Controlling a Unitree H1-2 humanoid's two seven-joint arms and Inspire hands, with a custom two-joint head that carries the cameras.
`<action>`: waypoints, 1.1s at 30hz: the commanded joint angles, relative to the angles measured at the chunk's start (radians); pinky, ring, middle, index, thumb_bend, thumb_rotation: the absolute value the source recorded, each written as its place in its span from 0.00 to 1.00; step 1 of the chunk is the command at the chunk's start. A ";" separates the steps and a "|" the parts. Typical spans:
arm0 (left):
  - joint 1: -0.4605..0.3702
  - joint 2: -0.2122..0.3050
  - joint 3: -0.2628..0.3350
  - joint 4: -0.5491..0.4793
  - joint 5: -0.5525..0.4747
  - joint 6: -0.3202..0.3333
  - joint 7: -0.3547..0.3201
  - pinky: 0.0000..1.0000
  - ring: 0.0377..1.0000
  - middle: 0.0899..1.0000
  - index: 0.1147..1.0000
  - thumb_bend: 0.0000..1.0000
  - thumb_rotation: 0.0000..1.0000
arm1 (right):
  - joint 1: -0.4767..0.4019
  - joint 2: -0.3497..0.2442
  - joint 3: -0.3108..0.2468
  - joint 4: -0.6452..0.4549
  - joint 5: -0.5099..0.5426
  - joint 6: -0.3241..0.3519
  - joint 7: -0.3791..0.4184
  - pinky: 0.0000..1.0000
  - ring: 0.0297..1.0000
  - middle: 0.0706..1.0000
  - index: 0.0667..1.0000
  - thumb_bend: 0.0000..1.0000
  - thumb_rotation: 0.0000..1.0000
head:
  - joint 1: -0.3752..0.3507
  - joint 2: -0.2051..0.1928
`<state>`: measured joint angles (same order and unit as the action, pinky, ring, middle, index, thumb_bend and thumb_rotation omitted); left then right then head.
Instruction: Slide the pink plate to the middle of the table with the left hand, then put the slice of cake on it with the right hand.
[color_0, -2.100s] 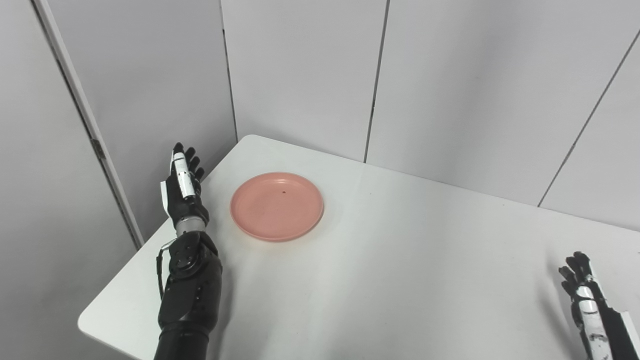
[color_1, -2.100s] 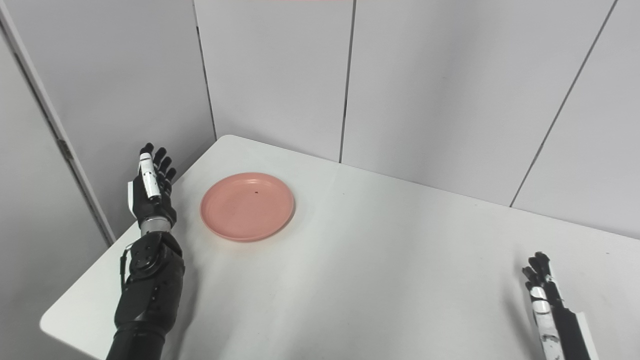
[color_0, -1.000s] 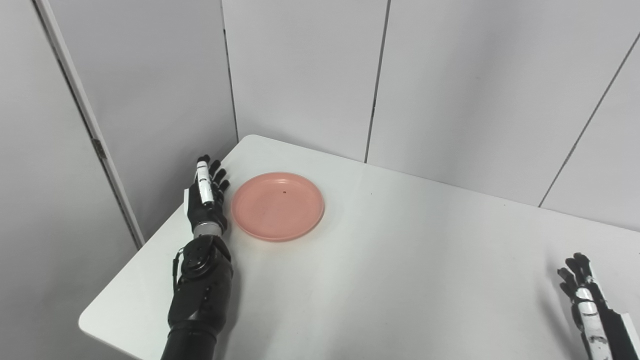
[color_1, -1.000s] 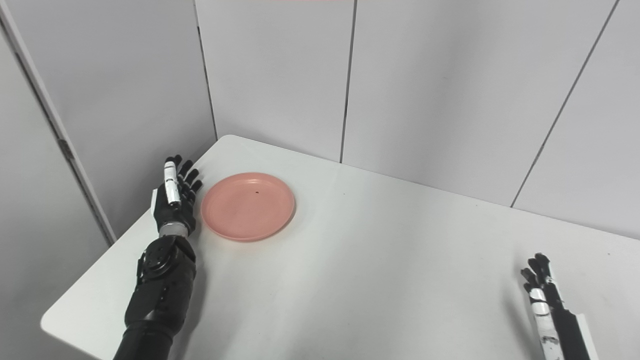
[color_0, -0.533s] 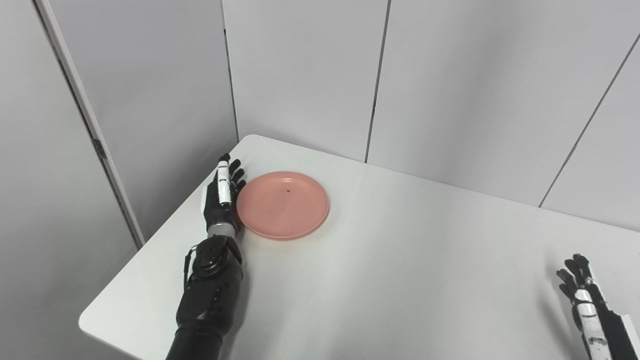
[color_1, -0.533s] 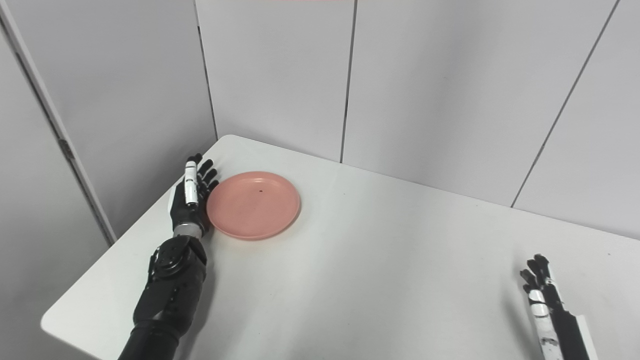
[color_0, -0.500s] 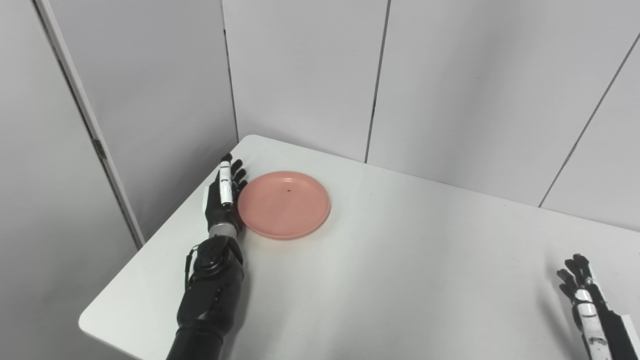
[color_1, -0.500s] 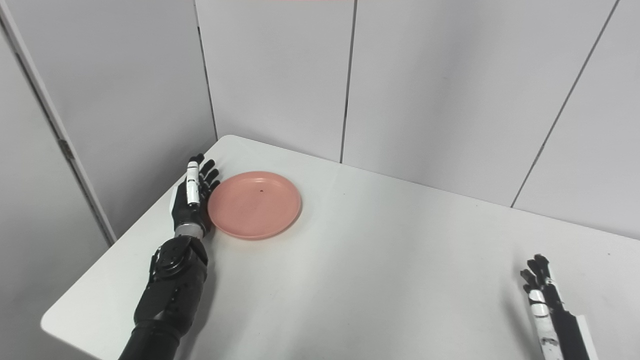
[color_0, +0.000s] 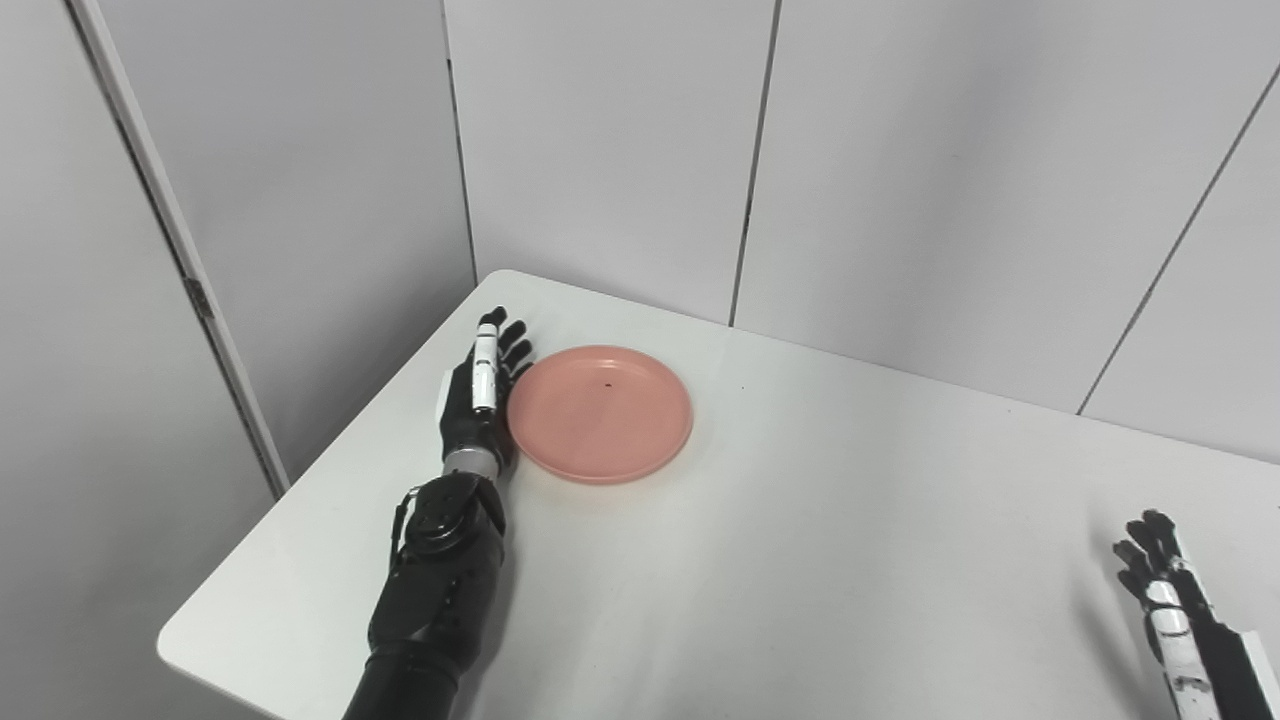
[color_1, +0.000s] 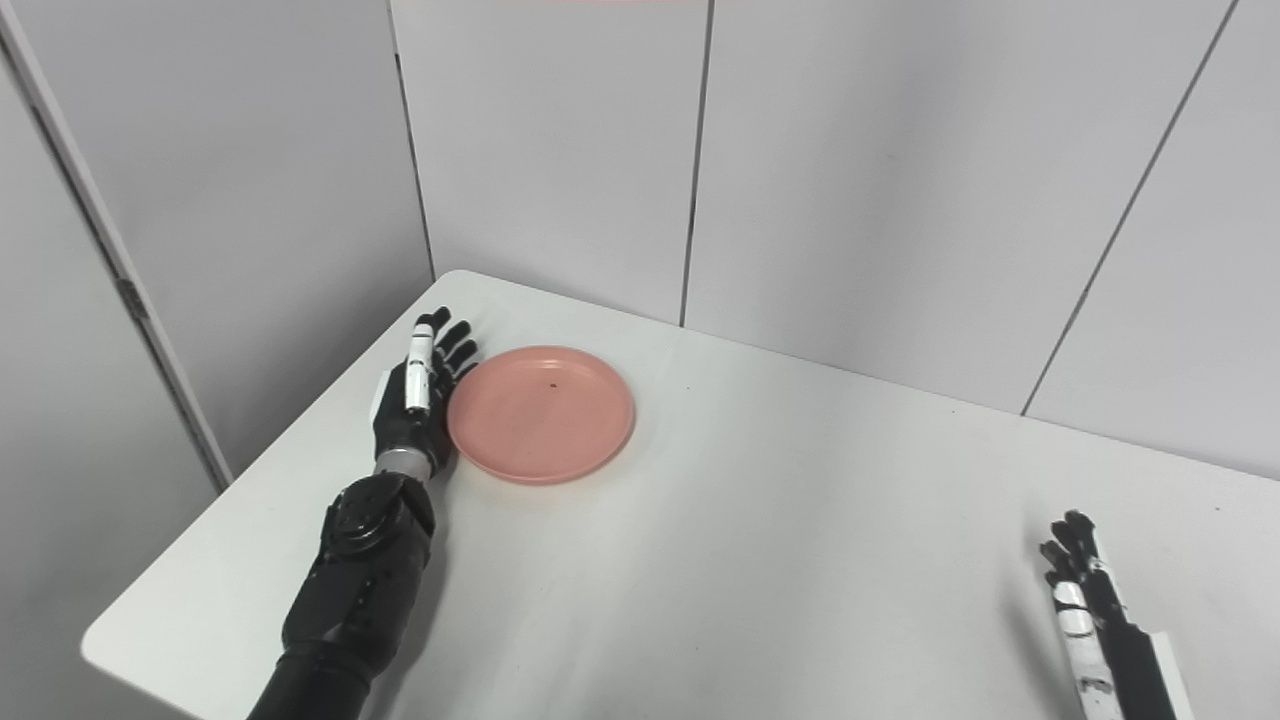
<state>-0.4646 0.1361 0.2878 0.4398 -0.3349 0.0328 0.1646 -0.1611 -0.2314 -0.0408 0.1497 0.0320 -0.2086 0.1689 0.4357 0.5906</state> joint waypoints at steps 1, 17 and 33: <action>-0.010 -0.021 -0.026 -0.005 0.010 0.044 -0.027 0.87 0.89 0.88 0.88 0.39 1.00 | 0.064 0.035 0.009 0.027 0.003 0.012 -0.016 0.94 0.93 0.95 0.97 0.34 1.00 | -0.003 0.000; 0.024 -0.117 -0.132 -0.161 0.022 0.154 -0.104 0.88 0.90 0.89 0.88 0.40 1.00 | 0.074 0.065 0.023 -0.015 -0.029 0.039 -0.040 0.94 0.93 0.95 0.97 0.36 1.00 | -0.062 0.018; 0.088 -0.175 -0.247 -0.308 0.040 0.275 -0.187 0.86 0.88 0.88 0.87 0.41 1.00 | 0.101 0.106 0.053 -0.149 -0.106 0.138 -0.060 0.94 0.93 0.95 0.97 0.35 1.00 | -0.194 0.050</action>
<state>-0.3658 -0.0254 0.0541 0.1636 -0.2868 0.2901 0.0051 -0.0888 -0.1413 0.0035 -0.0001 -0.0706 -0.0875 0.1213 0.2592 0.6366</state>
